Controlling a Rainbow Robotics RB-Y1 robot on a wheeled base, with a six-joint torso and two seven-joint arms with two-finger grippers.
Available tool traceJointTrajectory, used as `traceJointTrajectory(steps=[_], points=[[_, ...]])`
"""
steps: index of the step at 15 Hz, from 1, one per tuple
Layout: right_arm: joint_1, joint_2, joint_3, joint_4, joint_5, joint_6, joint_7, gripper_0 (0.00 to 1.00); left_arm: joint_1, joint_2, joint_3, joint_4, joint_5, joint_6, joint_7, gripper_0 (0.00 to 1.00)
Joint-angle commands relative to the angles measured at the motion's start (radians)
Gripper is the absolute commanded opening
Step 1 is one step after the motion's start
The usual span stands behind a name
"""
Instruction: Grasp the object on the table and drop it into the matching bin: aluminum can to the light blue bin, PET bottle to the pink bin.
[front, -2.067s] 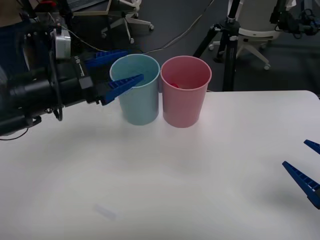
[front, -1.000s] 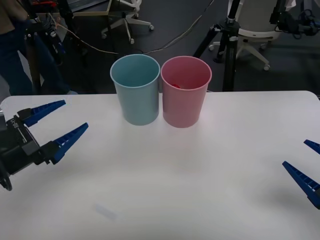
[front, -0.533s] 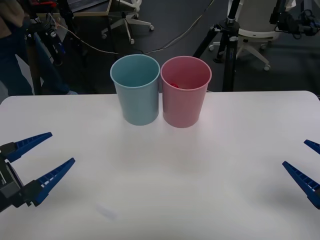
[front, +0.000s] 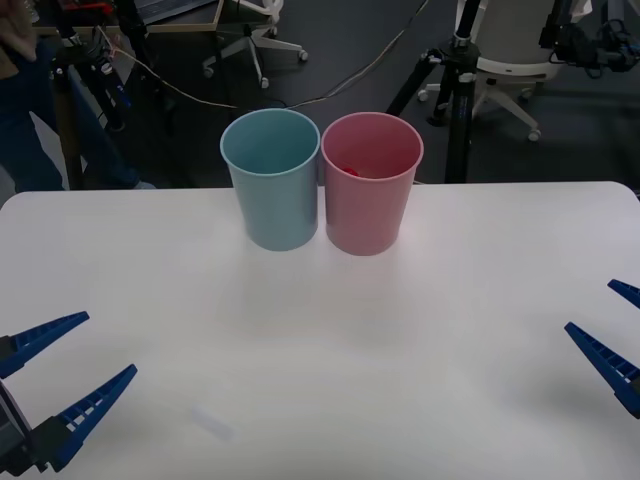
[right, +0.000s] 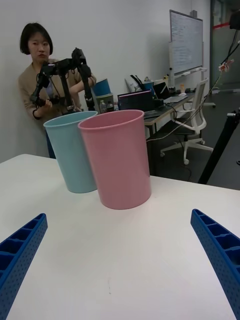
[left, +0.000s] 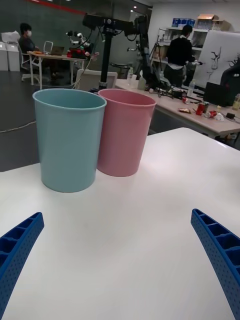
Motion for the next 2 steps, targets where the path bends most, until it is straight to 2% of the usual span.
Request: traceJointTrajectory(steps=[1,2], points=[[0.0,0.0,0.0,0.0,0.0,0.0,0.0,1.0,0.005,0.0,0.0,0.002,0.001,0.0,-0.003,1.0],[0.0,0.0,0.0,0.0,0.0,0.0,0.0,1.0,0.005,0.0,0.0,0.002,0.001,0.0,-0.003,1.0]])
